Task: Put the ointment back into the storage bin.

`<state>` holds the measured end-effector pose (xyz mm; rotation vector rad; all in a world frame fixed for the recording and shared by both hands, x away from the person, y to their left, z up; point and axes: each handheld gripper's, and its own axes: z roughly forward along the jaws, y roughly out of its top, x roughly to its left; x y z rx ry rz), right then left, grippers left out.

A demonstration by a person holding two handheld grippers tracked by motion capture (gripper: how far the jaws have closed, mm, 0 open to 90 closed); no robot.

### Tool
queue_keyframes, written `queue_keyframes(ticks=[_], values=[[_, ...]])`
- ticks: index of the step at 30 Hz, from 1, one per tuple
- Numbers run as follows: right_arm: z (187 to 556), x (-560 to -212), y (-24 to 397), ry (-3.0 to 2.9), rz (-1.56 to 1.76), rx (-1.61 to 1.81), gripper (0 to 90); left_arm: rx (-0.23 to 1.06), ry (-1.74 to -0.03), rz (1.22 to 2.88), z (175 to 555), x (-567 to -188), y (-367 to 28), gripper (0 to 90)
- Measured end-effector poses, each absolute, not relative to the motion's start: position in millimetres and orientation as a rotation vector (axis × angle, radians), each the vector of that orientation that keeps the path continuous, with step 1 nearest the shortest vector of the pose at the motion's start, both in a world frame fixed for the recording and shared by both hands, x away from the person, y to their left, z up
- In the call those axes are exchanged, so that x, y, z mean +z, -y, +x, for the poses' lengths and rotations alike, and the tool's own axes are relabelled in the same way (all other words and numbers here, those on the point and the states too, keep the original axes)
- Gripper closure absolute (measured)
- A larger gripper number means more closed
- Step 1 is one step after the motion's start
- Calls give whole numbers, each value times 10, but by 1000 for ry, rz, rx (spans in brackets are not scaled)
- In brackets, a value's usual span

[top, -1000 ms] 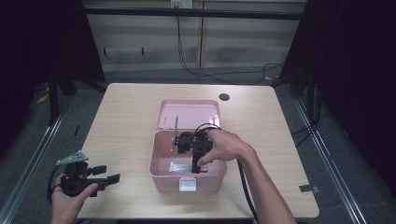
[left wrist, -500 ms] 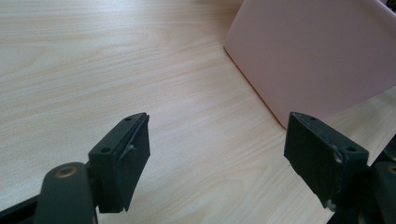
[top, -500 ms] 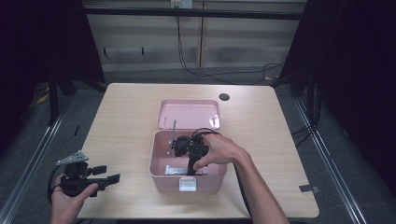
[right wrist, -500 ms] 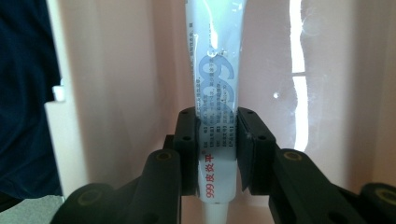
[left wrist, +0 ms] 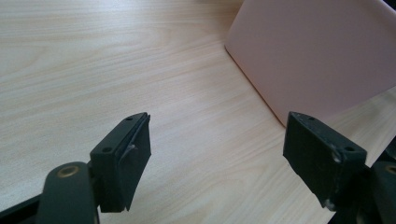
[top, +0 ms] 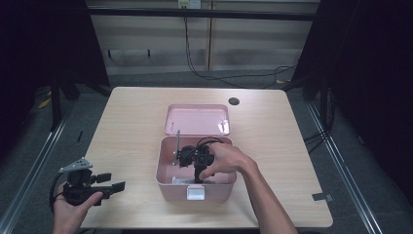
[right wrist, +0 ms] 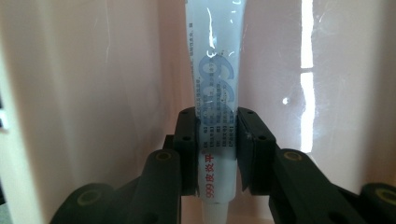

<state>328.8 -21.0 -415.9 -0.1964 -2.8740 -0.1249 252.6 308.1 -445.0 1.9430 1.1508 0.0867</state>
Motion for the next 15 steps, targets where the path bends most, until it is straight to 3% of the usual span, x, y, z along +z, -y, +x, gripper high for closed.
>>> queue_keyframes(ticks=[15], values=[[3300,-4264,243,2863,-208,-109,711,91,-1158,1954,2530,-4454,-3082,233]])
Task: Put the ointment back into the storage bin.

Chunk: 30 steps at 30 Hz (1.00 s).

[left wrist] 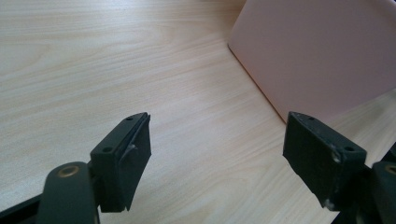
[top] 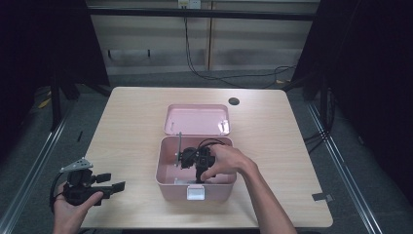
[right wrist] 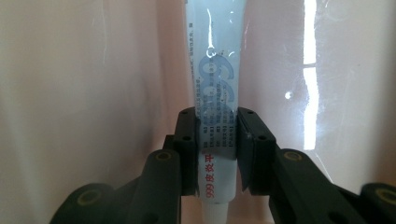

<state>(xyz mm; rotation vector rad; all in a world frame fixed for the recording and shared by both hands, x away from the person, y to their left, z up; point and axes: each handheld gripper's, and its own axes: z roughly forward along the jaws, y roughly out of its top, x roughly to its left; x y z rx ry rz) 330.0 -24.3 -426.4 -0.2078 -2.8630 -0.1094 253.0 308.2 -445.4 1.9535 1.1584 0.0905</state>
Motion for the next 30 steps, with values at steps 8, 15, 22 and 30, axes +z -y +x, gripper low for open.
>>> queue_keyframes(ticks=[8,15,22,30], values=[[3288,-4312,228,2868,-167,-103,710,93,-1160,1954,2531,-4455,-3084,233],[3291,-4353,210,2845,-168,-93,710,92,-1161,1954,2531,-4455,-3086,233],[3293,-4378,203,2849,-159,-68,709,91,-1162,1953,2531,-4455,-3087,233],[3302,-4421,181,2852,-153,14,708,101,-1186,1946,2533,-4458,-3104,236]])
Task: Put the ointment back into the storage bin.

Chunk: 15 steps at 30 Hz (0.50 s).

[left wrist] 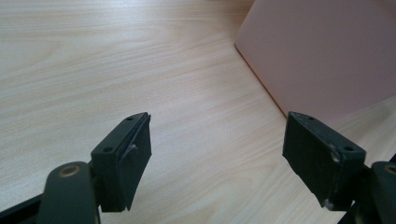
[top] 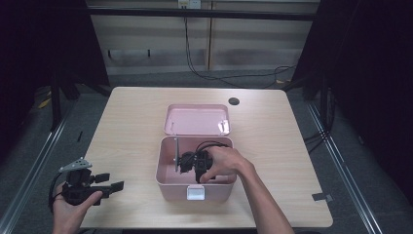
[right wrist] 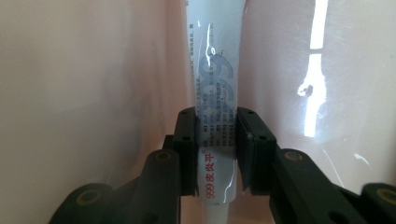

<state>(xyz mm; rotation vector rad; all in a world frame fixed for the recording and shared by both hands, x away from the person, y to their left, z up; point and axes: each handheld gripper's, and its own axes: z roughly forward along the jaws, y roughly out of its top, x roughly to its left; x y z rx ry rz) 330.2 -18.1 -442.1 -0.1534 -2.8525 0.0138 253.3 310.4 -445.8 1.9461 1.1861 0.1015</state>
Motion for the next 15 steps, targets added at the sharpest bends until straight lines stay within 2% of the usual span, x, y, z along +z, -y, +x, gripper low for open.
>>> queue_keyframes(ticks=[15], values=[[3292,-4420,181,2829,-148,2,683,100,-1186,1946,2533,-4458,-3102,237]])
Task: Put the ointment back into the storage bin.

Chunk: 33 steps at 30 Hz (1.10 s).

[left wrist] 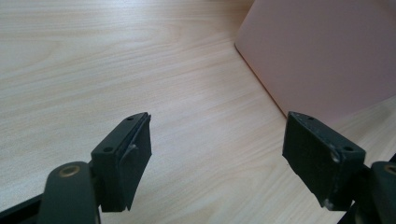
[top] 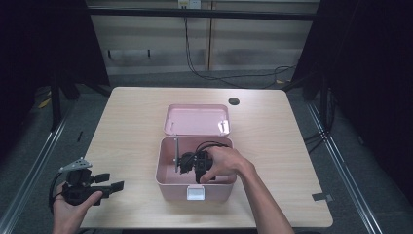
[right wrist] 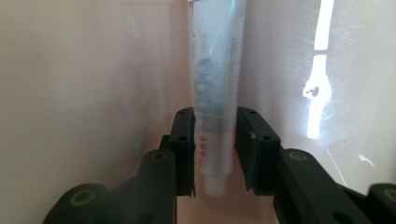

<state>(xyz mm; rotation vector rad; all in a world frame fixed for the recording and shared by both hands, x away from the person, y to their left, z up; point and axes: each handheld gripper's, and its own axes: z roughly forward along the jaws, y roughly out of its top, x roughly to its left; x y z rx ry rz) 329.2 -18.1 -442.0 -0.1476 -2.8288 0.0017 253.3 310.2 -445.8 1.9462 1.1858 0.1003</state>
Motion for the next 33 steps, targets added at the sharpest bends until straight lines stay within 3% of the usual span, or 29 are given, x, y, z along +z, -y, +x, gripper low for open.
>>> queue_keyframes(ticks=[33], values=[[3314,-4047,453,2878,-315,-240,594,96,-1181,1951,2534,-4462,-3099,237]])
